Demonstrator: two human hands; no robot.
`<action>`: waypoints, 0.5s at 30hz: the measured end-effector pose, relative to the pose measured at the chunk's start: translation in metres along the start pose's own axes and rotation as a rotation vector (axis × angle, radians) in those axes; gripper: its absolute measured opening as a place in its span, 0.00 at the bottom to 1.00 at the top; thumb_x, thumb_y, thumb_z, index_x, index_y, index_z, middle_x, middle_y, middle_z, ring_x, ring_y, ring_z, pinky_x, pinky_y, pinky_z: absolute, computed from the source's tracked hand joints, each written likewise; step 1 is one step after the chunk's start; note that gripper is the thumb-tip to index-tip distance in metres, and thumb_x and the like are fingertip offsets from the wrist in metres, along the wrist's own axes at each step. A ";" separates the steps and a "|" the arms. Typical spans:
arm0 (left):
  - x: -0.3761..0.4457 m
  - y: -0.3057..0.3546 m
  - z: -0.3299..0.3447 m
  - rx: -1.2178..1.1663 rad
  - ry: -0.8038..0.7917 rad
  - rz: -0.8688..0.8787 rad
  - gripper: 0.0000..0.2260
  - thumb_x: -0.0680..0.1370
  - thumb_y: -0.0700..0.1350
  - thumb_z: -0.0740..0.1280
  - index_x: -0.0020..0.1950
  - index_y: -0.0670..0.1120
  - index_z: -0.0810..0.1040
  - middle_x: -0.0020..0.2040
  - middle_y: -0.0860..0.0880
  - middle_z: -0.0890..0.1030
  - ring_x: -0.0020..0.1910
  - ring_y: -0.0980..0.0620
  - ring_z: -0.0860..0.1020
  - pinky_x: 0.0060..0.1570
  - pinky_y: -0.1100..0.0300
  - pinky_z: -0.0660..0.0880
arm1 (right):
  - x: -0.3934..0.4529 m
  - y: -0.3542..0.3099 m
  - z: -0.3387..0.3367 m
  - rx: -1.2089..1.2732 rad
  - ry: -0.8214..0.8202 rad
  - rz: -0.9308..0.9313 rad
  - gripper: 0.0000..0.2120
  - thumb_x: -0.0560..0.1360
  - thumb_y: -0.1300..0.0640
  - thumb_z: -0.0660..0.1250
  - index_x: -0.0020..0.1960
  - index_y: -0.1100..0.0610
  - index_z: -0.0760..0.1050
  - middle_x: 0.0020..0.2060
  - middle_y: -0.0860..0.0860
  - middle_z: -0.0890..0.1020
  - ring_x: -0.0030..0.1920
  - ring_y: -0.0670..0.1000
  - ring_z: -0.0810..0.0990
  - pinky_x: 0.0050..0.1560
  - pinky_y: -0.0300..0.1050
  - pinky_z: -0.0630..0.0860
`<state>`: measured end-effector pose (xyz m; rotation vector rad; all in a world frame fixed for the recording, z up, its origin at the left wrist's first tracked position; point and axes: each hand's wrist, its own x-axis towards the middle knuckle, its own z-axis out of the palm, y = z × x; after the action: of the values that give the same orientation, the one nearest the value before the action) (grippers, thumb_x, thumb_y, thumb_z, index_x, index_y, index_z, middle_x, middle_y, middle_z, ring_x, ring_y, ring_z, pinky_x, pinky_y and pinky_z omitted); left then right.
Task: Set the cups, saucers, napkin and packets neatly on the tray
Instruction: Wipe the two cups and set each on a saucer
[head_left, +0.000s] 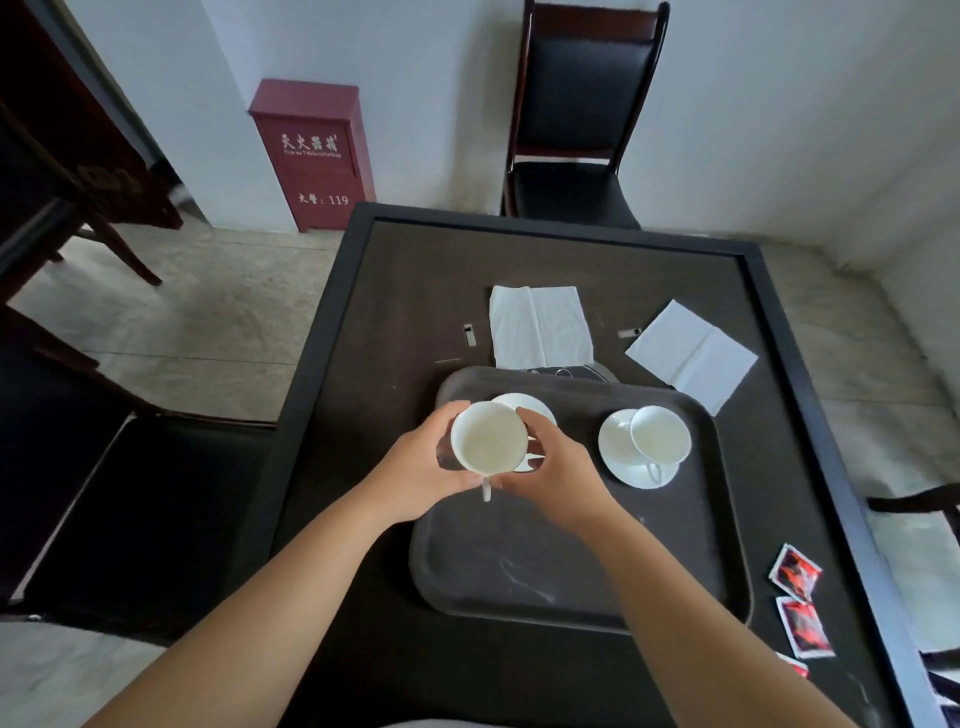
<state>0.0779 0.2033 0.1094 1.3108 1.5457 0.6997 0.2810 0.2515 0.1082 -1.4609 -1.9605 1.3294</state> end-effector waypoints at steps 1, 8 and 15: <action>-0.001 0.003 0.006 -0.003 0.006 0.000 0.36 0.69 0.49 0.78 0.64 0.74 0.61 0.62 0.69 0.73 0.61 0.65 0.73 0.56 0.66 0.71 | -0.004 0.002 -0.005 -0.002 0.004 0.004 0.36 0.62 0.49 0.80 0.65 0.38 0.68 0.54 0.34 0.78 0.56 0.39 0.76 0.52 0.33 0.74; 0.001 0.022 0.039 0.004 -0.009 0.006 0.34 0.70 0.47 0.78 0.67 0.69 0.63 0.63 0.68 0.72 0.60 0.66 0.73 0.53 0.71 0.70 | -0.019 0.019 -0.034 -0.030 0.003 0.025 0.40 0.63 0.49 0.80 0.70 0.42 0.65 0.52 0.35 0.77 0.54 0.39 0.77 0.44 0.27 0.71; 0.028 0.026 0.055 0.017 -0.035 -0.023 0.38 0.70 0.46 0.78 0.74 0.60 0.62 0.65 0.63 0.73 0.61 0.59 0.75 0.61 0.58 0.75 | -0.004 0.039 -0.048 -0.011 -0.001 0.049 0.40 0.62 0.50 0.79 0.71 0.46 0.67 0.54 0.39 0.79 0.55 0.41 0.77 0.52 0.38 0.76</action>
<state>0.1397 0.2284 0.1032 1.3100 1.5392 0.6473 0.3394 0.2710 0.1000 -1.5232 -1.9470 1.3424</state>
